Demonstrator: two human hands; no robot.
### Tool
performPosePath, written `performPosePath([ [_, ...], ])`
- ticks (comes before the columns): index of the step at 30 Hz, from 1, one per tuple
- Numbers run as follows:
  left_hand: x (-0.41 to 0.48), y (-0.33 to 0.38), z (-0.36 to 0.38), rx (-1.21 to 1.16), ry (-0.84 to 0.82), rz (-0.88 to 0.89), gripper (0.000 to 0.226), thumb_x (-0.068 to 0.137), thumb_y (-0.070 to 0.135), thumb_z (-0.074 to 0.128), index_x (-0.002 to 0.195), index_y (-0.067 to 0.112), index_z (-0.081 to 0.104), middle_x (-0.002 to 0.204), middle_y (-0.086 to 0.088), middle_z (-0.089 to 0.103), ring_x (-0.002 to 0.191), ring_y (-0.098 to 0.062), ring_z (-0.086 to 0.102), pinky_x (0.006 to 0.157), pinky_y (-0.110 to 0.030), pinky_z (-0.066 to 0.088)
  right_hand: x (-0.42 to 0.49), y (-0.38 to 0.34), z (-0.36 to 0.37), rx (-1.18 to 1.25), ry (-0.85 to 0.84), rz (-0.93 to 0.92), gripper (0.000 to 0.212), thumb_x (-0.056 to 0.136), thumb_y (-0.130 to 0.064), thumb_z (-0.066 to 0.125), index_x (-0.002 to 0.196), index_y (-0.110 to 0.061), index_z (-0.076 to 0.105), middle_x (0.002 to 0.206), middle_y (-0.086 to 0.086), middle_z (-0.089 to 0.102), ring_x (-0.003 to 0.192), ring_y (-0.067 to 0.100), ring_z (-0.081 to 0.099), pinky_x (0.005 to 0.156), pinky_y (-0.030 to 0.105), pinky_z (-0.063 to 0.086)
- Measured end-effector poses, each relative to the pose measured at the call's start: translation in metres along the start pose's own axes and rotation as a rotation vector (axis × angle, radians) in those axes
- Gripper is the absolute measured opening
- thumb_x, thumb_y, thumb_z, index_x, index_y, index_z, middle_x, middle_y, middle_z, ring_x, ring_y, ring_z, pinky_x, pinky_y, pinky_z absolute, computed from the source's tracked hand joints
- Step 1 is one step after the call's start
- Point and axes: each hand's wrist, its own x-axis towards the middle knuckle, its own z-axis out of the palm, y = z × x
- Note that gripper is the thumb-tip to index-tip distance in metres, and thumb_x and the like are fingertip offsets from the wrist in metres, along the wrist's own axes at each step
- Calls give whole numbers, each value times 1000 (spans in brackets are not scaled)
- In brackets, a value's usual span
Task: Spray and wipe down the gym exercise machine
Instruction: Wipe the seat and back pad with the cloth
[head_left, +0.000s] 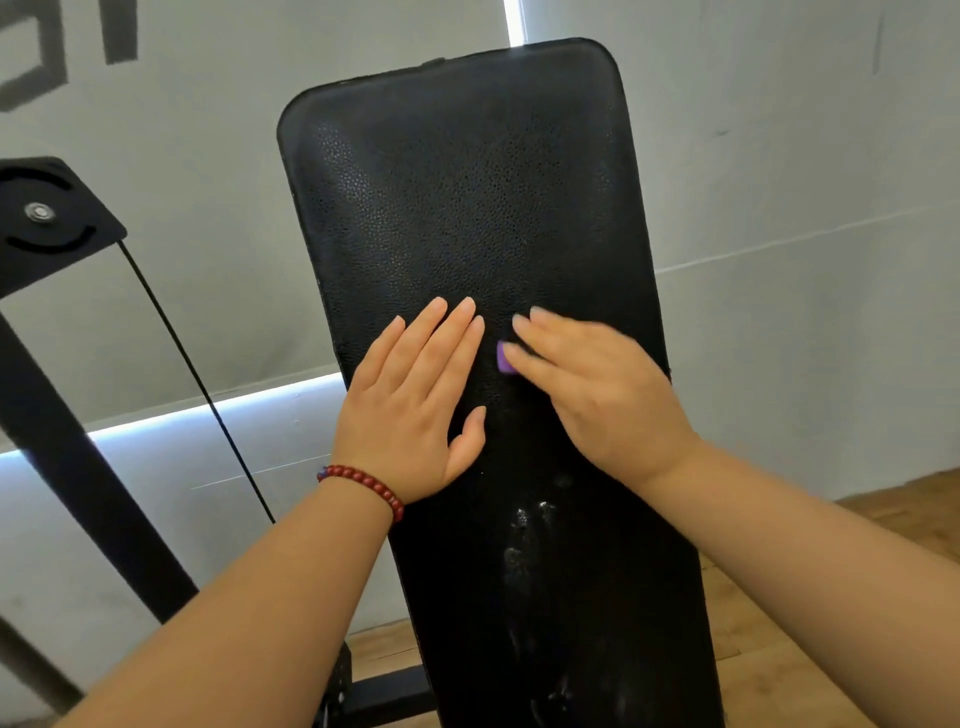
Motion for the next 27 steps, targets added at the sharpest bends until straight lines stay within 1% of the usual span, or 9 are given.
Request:
performPosePath([
  [2, 0, 0, 1, 10, 8, -22, 66, 88, 36, 50, 145, 4, 42, 154, -10, 36, 143, -26, 30, 120, -42, 19, 31, 7, 6, -15, 53, 35, 41, 104, -12, 32, 116, -1, 69, 123, 20, 65, 116, 35, 62, 98, 37, 43],
  [5, -2, 1, 1, -5, 15, -61, 67, 88, 35, 51, 146, 3, 40, 153, -11, 36, 143, -28, 30, 120, -42, 19, 22, -1, 12, 11, 66, 89, 34, 102, -7, 38, 121, -1, 66, 128, 20, 62, 121, 33, 59, 102, 39, 45],
  [9, -3, 2, 1, -35, 44, -118, 67, 87, 34, 51, 145, 2, 41, 152, -12, 38, 143, -28, 30, 120, -43, 19, -17, -12, 6, 45, -16, 37, 36, 104, -9, 34, 126, -3, 63, 133, 17, 59, 127, 29, 52, 112, 32, 34],
  [14, -5, 2, 3, -69, 77, -176, 67, 87, 33, 50, 145, 1, 40, 152, -13, 38, 143, -28, 29, 120, -42, 18, 32, -7, 15, 28, 31, 11, 33, 99, -5, 42, 118, -2, 68, 127, 19, 63, 121, 35, 58, 101, 38, 43],
  [16, -7, 2, 4, -97, 87, -234, 67, 88, 32, 49, 145, 0, 39, 152, -14, 36, 143, -29, 27, 121, -41, 16, 34, -12, 19, 35, 49, 35, 32, 96, -3, 45, 119, -1, 68, 128, 20, 62, 121, 35, 59, 101, 40, 44],
  [18, -10, 2, 7, -131, 104, -357, 67, 90, 32, 47, 146, -1, 35, 154, -15, 31, 145, -30, 23, 121, -39, 12, 12, -19, 19, 66, 2, 5, 32, 100, -5, 43, 123, -2, 65, 132, 18, 60, 125, 32, 56, 106, 39, 42],
  [21, -18, 8, 8, -280, 135, -633, 73, 91, 35, 43, 150, -3, 21, 158, -10, 15, 147, -30, 13, 121, -29, 0, -15, -25, 11, 90, -100, -85, 32, 100, -7, 43, 124, -6, 64, 133, 15, 59, 129, 26, 51, 110, 36, 37],
  [24, -21, 10, 8, -528, 145, -864, 85, 88, 46, 40, 153, 3, 7, 159, -3, 7, 146, -11, 3, 116, -15, -4, 17, -19, 15, 90, -93, -128, 34, 93, -5, 46, 119, -3, 68, 128, 17, 63, 123, 31, 57, 102, 37, 42],
  [27, -26, 12, 8, -739, 148, -968, 86, 87, 46, 45, 154, 9, 6, 158, -3, 18, 137, 7, 12, 111, -5, 7, 54, -21, 22, 60, -34, -68, 34, 90, -2, 47, 117, -2, 69, 125, 19, 64, 119, 34, 60, 98, 38, 43],
])
